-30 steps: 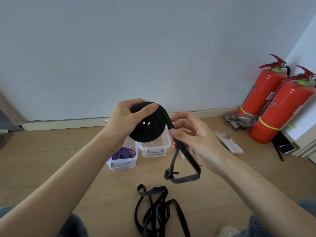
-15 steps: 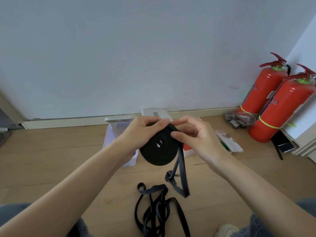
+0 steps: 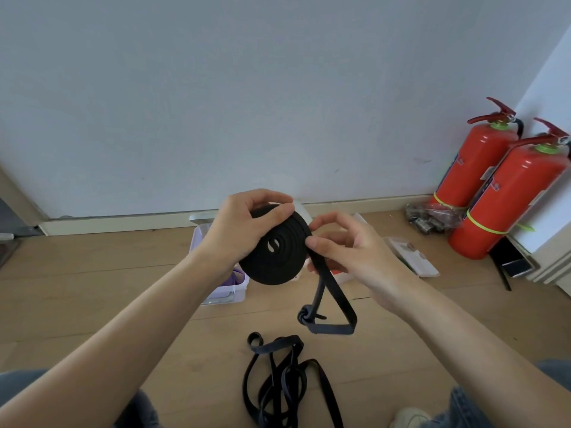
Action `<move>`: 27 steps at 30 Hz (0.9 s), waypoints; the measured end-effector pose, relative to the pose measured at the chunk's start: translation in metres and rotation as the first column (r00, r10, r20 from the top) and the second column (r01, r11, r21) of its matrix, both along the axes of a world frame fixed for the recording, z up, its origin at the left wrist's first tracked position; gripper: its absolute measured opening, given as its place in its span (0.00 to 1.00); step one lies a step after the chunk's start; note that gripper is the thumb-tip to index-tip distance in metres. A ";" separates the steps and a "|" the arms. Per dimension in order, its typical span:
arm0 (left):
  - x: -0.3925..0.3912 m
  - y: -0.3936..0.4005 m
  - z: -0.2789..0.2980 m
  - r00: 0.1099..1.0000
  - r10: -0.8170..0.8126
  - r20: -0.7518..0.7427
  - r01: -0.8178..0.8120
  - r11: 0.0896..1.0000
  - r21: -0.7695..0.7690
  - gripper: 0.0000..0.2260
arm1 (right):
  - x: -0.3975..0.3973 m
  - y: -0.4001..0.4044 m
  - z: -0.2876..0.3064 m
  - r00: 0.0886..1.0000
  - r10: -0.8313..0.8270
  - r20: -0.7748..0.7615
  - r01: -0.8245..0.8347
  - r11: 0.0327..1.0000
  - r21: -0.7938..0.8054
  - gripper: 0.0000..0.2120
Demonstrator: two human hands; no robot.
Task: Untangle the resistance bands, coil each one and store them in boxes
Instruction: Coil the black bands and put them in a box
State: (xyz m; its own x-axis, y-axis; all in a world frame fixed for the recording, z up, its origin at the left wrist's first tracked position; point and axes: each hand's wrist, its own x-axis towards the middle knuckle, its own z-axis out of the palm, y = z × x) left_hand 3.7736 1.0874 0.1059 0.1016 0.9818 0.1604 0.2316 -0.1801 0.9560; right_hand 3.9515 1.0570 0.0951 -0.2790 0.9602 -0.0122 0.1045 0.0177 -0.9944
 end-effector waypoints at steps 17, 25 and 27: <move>0.012 -0.005 -0.029 0.991 -0.120 -0.066 0.103 0.969 -0.226 0.12 | -0.006 0.006 -0.028 0.989 -0.045 0.142 0.025 0.989 0.145 0.10; 0.002 -0.001 -0.088 0.786 -0.530 -0.318 0.401 0.829 -0.390 0.11 | 0.005 0.012 -0.067 0.933 -0.012 0.360 0.008 1.000 0.014 0.07; 0.001 -0.003 -0.094 0.792 -0.548 -0.270 0.432 0.815 -0.387 0.05 | 0.006 0.017 -0.066 0.944 -0.053 0.327 0.052 0.999 0.012 0.07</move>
